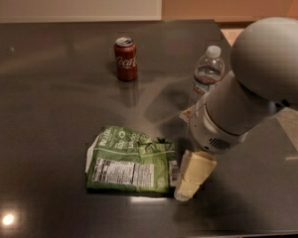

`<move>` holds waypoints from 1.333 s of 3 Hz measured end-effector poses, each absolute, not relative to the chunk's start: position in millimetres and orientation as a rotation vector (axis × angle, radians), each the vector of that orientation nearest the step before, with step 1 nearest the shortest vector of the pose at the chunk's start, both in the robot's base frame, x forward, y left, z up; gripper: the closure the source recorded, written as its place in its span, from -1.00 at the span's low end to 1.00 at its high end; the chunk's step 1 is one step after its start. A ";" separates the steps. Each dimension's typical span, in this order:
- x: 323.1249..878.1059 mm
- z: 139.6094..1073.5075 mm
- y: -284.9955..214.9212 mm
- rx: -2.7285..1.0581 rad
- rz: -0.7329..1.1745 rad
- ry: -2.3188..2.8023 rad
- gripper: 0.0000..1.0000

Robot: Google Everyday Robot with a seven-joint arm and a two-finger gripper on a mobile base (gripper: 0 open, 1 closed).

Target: Move green jalapeno chip bag near water bottle

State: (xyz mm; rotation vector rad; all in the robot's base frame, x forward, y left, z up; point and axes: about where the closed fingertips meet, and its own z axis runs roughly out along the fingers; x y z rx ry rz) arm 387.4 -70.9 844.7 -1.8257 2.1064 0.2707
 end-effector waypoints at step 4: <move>385.6 848.4 -52.1 -1.725 0.385 2.151 0.71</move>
Offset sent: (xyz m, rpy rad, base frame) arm -0.0031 0.0222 -0.0198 0.0713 0.0684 -0.0556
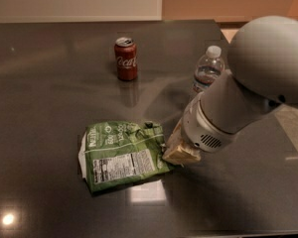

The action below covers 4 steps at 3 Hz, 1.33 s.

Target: Move green jalapeno chip bag near water bottle

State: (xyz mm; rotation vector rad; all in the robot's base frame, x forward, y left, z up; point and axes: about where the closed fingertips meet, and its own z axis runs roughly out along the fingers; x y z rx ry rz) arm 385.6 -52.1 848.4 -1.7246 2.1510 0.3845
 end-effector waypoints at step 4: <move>394.1 900.4 -140.3 -1.557 0.184 2.373 1.00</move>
Offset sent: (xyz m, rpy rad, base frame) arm 0.0094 -0.0628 0.0501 -0.0973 -0.0253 -0.1577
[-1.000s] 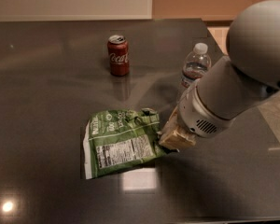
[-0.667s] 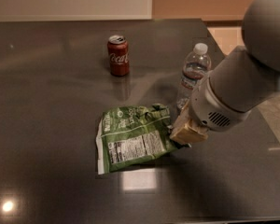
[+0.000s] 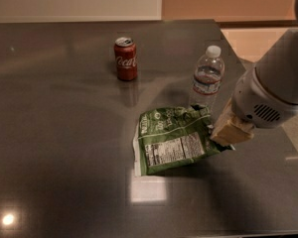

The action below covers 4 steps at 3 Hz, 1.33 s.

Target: Move green jalapeno chip bag near water bottle

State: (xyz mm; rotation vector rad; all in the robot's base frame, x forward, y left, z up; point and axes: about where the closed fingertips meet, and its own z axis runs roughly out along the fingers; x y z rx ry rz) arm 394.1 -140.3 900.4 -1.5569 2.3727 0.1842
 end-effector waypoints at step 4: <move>419.3 890.6 -197.2 -1.460 0.103 2.466 -0.73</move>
Offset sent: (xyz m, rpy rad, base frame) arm 0.0264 -0.0738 -0.0143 -0.0734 0.0169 -0.1327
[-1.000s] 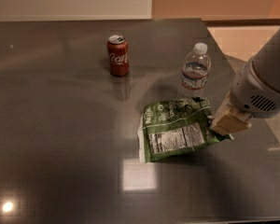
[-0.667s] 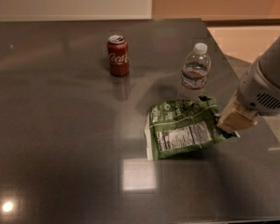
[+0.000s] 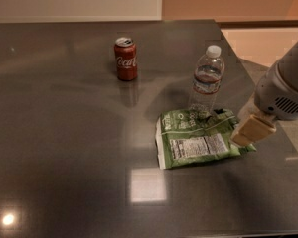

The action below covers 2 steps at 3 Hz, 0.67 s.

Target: Move green jalapeno chip bag near water bottle

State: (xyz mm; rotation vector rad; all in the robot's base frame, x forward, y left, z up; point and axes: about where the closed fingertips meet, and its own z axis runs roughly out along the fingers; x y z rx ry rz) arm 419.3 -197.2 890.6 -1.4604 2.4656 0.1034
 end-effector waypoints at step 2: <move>418.8 892.0 -196.8 -1.460 0.099 2.463 -1.00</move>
Offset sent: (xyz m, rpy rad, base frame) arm -0.0004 0.0004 0.0013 -0.0010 -0.0036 0.0002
